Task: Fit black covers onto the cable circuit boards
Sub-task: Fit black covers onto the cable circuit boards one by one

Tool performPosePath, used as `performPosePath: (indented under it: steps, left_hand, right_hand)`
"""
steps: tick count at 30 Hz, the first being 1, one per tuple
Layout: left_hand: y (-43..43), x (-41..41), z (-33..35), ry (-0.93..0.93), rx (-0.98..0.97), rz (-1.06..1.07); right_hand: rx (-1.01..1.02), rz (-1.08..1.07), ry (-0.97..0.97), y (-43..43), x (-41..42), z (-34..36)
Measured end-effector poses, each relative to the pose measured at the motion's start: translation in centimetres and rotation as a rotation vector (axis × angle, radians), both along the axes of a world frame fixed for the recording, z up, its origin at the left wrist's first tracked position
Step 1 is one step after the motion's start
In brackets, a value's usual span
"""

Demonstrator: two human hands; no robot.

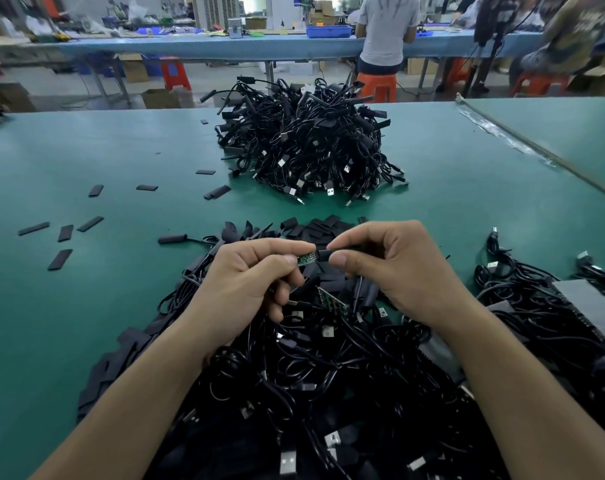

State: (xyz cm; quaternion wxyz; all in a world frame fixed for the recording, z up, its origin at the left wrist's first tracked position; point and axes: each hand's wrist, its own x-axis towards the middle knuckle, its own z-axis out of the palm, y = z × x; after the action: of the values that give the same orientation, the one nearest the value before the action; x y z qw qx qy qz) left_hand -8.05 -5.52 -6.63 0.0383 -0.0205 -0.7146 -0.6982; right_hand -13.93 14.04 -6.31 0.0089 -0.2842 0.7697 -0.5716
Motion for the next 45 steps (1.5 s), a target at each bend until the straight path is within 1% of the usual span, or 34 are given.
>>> performPosePath:
  steps: [4,8,15,20,27,31,36,41,45]
  left_hand:
    - [0.0,0.0,0.1,-0.009,-0.009,-0.02]
    - [0.0,0.0,0.1,-0.018,-0.009,-0.024]
    - [-0.1,0.0,0.0,-0.026,-0.031,-0.033]
    - [-0.3,0.1,0.0,-0.004,-0.109,-0.112]
    - [-0.5,0.1,0.1,-0.008,-0.094,-0.169]
    - [-0.4,0.1,0.2,-0.024,-0.089,-0.148]
    - [0.1,0.0,0.3,-0.08,0.021,-0.038]
    - [0.4,0.1,0.4,-0.077,-0.016,-0.011]
    - [0.2,0.2,0.3,-0.054,-0.051,-0.031]
  right_hand:
    - [-0.004,-0.011,0.003,0.0,0.0,-0.1]
    - [-0.052,0.013,-0.028,0.2,0.0,0.0]
    - [-0.02,0.046,-0.02,0.1,0.1,0.1]
    - [-0.018,0.101,-0.039,0.2,0.3,0.2]
    - [0.024,0.113,-0.046,-0.2,0.8,0.3]
    - [-0.042,0.089,-0.045,-0.6,1.0,0.2]
    - [-0.025,0.016,0.039,-0.3,0.7,0.4]
    - [-0.012,-0.006,0.09,-0.3,0.6,0.3]
    - [0.017,-0.02,0.086,-0.1,0.4,0.3]
